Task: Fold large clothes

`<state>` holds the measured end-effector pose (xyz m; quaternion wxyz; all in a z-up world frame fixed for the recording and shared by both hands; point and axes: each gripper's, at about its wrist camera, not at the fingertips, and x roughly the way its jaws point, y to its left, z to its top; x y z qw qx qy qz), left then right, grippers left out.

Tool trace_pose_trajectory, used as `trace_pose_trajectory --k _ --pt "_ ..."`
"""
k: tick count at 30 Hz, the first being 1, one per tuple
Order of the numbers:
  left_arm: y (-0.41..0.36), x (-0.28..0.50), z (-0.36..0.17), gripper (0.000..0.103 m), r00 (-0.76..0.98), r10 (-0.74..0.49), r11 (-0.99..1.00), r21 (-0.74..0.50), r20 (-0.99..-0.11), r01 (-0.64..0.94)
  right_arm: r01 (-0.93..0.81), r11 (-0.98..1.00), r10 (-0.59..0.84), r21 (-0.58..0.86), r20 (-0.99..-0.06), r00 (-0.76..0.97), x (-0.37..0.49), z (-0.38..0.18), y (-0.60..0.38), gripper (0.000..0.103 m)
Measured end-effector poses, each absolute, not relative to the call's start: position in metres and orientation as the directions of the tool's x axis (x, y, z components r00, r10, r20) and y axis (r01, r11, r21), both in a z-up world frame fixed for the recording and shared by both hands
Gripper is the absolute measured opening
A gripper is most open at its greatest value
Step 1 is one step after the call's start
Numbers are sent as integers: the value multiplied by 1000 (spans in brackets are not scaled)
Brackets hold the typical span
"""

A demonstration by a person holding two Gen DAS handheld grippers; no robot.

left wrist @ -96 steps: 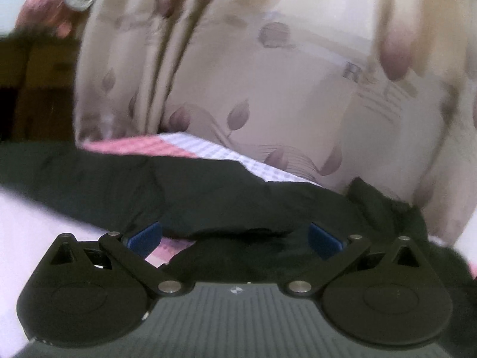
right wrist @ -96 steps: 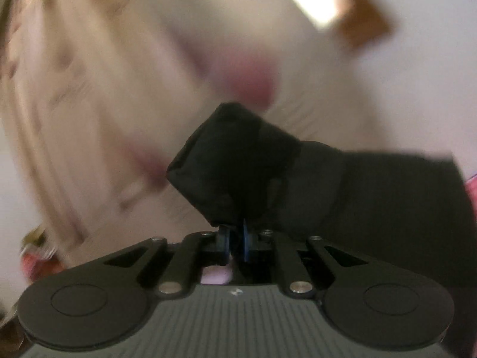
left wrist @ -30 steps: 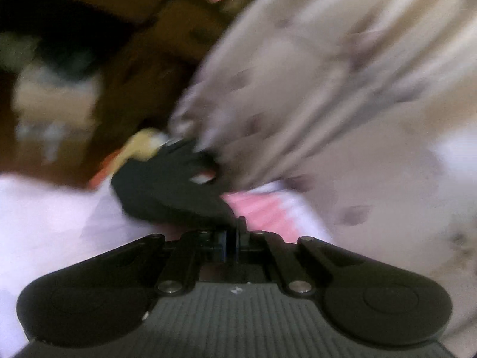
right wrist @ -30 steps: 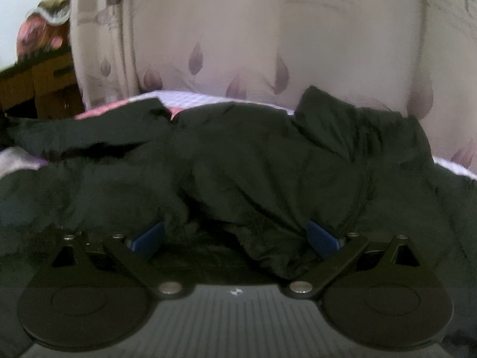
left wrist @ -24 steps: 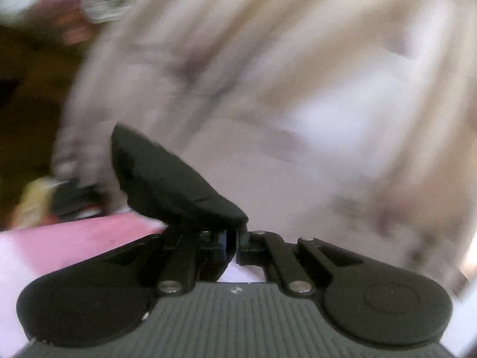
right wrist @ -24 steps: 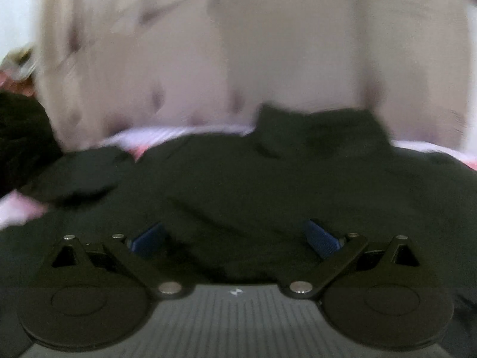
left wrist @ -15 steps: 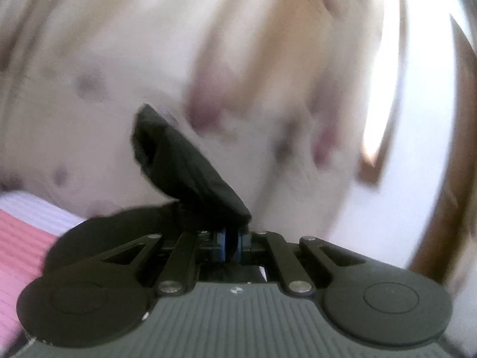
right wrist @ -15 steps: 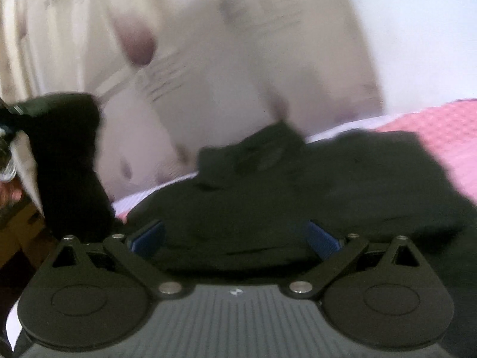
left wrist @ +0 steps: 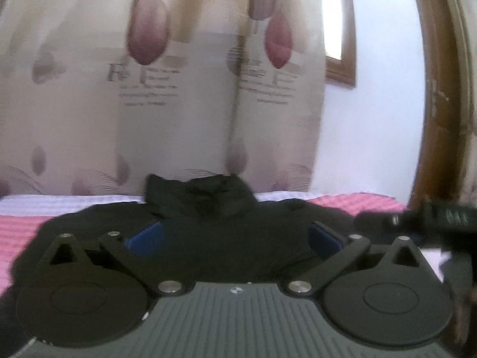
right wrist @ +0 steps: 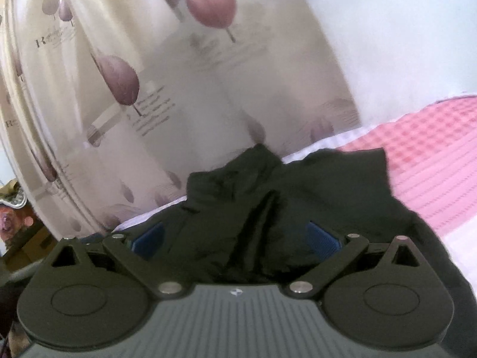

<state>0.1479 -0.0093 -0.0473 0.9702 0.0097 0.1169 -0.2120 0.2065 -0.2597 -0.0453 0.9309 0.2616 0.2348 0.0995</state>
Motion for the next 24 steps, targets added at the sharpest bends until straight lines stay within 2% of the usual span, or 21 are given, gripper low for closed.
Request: trace_pose_trajectory --k 3,5,6,7,8,13,17,22,24 --pt "16 158 -58 103 897 -352 932 -15 -267 362 -59 871 308 488 -448 839 236 -52 -256 102" --pt "36 171 -69 98 888 -325 945 -69 -325 320 -65 879 327 472 -500 802 255 -59 -251 102" --pt "47 177 -74 95 883 -317 948 -116 -345 295 -81 878 347 471 -513 785 263 -64 -248 98" --pt "60 184 -78 95 879 -311 949 -173 -362 264 -95 882 360 461 -530 768 272 -68 -243 62" --pt "71 188 -83 95 879 -300 948 -215 -371 233 -106 893 363 437 -562 743 280 -71 -235 20" --pt "124 203 -96 96 910 -145 942 -334 -389 7 -182 908 384 377 -578 720 309 -74 -191 12" --pt "155 207 -106 97 905 -140 876 -477 -402 -76 -207 922 367 328 -566 738 316 -72 -174 12" --pt "146 198 -101 99 917 -128 908 -417 -377 -44 -136 953 275 272 -582 765 312 -76 -197 11" --pt "144 191 -98 99 931 -106 920 -390 -349 -41 -144 952 281 270 -587 760 314 -74 -204 11"
